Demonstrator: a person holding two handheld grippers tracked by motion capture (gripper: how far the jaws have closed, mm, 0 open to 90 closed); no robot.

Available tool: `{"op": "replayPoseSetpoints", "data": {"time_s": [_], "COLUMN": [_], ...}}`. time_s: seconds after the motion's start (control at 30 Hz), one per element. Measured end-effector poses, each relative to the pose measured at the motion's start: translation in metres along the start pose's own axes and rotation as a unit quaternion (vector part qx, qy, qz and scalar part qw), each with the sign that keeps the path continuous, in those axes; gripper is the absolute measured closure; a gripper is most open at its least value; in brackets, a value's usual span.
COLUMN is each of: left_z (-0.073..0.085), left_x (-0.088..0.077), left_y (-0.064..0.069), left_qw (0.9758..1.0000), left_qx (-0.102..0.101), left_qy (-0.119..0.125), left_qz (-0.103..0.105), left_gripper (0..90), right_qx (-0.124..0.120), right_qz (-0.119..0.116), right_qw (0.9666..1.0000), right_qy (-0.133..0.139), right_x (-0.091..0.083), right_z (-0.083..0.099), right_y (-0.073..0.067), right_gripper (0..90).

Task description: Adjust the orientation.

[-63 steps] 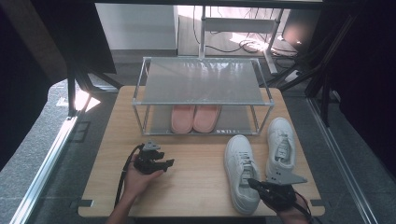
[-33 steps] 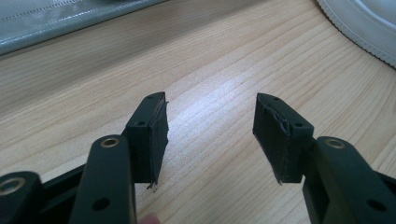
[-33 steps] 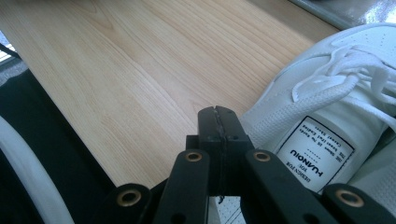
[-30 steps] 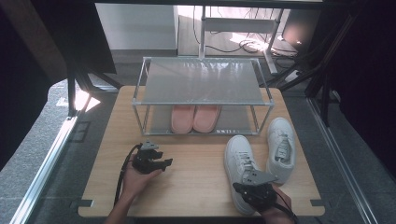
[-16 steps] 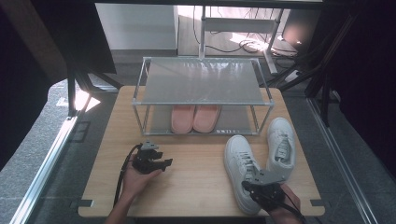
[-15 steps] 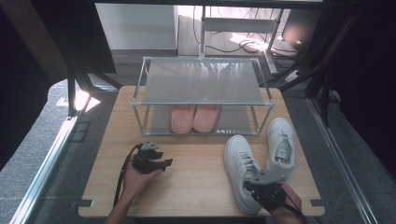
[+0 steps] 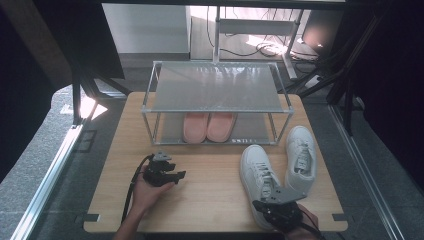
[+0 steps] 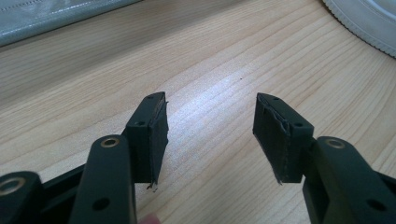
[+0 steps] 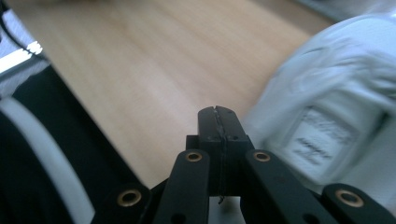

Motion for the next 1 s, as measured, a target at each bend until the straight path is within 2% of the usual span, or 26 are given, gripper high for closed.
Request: {"op": "replayPoseSetpoints", "data": {"time_s": [0.1, 0.33, 0.4, 0.6, 0.83, 1.0], "left_z": [0.0, 0.001, 0.001, 0.001, 0.002, 0.002], "left_x": [-0.001, -0.001, 0.0, 0.001, 0.002, 0.002], "left_y": [-0.001, -0.002, -0.002, -0.001, -0.001, -0.002], "left_qw": [1.0, 1.0, 1.0, 1.0, 1.0, 1.0], "left_qx": [-0.004, -0.003, -0.003, -0.004, -0.004, -0.006], "left_qy": [0.002, 0.001, 0.0, -0.002, -0.003, -0.003], "left_qz": [-0.001, -0.001, -0.001, 0.0, 0.0, -0.001], "left_gripper": [45.9, 45.9, 45.8, 45.9, 45.8, 45.8], "right_qx": [-0.007, 0.0, 0.0, 0.01, 0.038, 0.045], "right_qz": [0.016, 0.008, 0.013, 0.024, 0.018, 0.015], "right_qw": [0.9997, 0.9999, 0.9998, 0.9996, 0.9991, 0.9989], "right_qy": [-0.016, -0.015, -0.015, -0.012, -0.001, 0.002], "right_x": [0.008, 0.006, 0.004, -0.003, -0.009, -0.011], "right_z": [0.006, 0.007, 0.009, 0.013, 0.016, 0.017], "right_y": [-0.001, 0.003, 0.006, 0.022, 0.044, 0.05], "right_gripper": [90.0, 90.0, 90.0, 90.0, 90.0, 90.0]}}
Point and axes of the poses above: each handheld gripper's, and its own axes: x roughly forward along the jaws, z roughly out of its underside, y roughly to its right, the point moved 6 cm from there along x, roughly forward along the jaws, and after that the axes turned 12 degrees about x, right-handed, at the moved point
